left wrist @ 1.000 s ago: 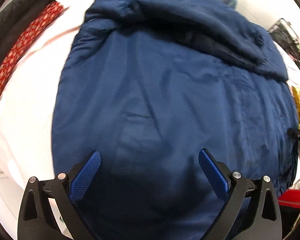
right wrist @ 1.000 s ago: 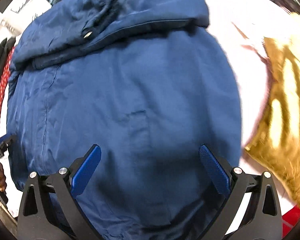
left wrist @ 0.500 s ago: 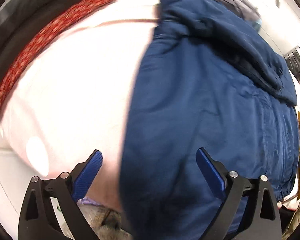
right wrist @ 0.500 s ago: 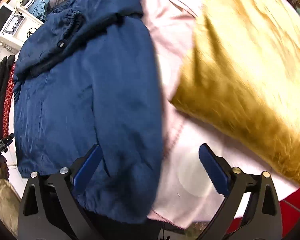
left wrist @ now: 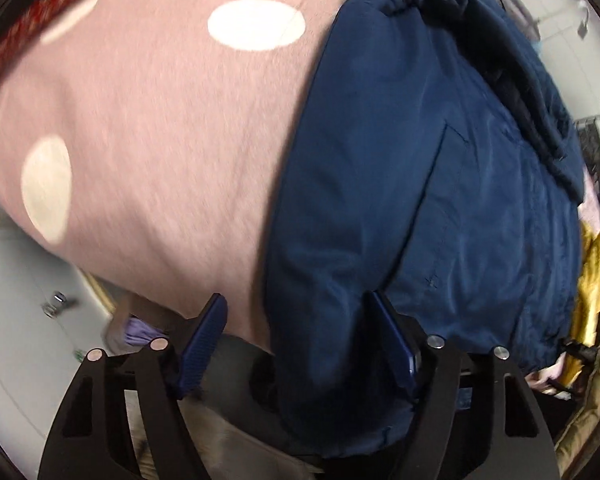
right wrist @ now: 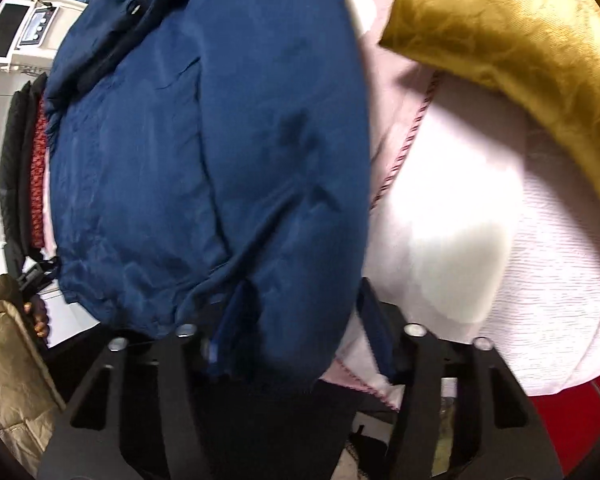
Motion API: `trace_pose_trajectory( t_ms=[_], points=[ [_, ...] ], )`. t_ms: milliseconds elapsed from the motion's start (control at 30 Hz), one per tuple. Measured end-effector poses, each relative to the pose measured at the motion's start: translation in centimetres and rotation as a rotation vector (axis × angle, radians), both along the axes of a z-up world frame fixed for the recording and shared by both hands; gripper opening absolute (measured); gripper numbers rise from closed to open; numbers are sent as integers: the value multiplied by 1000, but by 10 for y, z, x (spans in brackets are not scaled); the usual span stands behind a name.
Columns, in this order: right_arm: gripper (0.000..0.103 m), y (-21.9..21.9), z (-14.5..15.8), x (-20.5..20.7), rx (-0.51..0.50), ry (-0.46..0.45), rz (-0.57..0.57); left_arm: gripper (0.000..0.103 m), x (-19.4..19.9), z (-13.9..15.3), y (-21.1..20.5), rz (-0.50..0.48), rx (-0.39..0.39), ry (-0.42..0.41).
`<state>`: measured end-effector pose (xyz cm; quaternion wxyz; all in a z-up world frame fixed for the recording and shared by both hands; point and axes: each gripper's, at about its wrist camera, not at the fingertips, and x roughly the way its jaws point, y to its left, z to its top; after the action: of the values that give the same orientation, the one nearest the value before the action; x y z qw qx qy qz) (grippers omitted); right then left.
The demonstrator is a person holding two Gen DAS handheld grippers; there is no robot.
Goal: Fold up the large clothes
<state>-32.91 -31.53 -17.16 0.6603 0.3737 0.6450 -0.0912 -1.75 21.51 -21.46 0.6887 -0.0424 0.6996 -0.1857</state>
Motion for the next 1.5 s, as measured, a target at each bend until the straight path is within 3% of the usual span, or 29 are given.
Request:
trace_pose_trajectory(
  t_ms=[267, 400, 433, 467, 567, 667, 700, 967, 1100, 1200, 1333, 1500],
  points=[
    [49, -5, -20, 13, 122, 18, -55, 69, -10, -24, 28, 155, -183, 124],
    [50, -14, -31, 9, 190, 16, -133, 75, -7, -32, 25, 166, -173, 142],
    [49, -14, -29, 10, 187, 18, -117, 73, -6, -31, 20, 154, -168, 139],
    [40, -13, -28, 11, 176, 22, -98, 72, -8, -30, 14, 137, -162, 131],
    [23, -11, -21, 13, 150, 18, -53, 55, -7, -23, -5, 80, -118, 95],
    [17, -8, -10, 11, 144, -1, -33, 32, -6, -17, -2, 81, -131, 112],
    [16, -8, -5, 11, 140, -5, -18, 23, -7, -12, -1, 67, -172, 125],
    [12, 3, 28, 4, 146, -19, 58, 15, -16, 34, -13, -162, -189, 118],
    [12, 10, 23, -14, 207, 18, 32, 15, -27, 33, -4, -179, -165, 162],
    [12, 6, 13, -12, 220, 27, -8, 15, -21, 23, -1, -100, -164, 199],
    [12, -5, 25, 14, 204, -49, 3, 14, 6, 44, -32, -150, -183, 129],
    [11, -26, 56, 87, 67, -182, 109, 14, 70, 77, -84, -232, -209, -24]
  ],
)
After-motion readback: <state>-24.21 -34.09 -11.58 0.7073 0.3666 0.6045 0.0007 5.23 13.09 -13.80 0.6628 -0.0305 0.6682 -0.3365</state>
